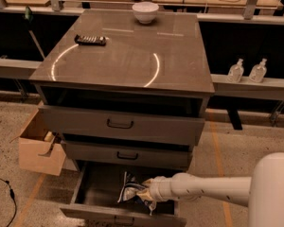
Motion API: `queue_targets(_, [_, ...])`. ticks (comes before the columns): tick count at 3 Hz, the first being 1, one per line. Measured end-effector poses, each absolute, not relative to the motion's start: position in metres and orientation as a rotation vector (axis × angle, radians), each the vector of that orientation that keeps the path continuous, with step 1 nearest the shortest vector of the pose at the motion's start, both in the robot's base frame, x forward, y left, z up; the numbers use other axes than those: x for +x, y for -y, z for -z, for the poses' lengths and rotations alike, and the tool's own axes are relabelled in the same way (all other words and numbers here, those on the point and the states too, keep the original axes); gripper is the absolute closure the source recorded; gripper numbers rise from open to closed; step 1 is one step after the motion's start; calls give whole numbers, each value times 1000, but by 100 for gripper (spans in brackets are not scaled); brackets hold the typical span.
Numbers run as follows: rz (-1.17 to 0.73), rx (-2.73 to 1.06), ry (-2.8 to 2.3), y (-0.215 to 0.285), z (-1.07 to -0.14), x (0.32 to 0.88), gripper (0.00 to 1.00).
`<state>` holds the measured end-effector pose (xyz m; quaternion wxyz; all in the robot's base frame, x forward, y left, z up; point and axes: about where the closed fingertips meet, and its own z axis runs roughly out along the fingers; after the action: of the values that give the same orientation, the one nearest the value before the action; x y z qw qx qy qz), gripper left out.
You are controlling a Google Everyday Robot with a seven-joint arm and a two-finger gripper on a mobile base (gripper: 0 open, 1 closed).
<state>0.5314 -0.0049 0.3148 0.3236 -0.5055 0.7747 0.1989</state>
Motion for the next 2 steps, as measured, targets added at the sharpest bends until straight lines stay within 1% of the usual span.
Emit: queue_targets(2, [-528, -1323, -1884, 21, -400, 475, 100])
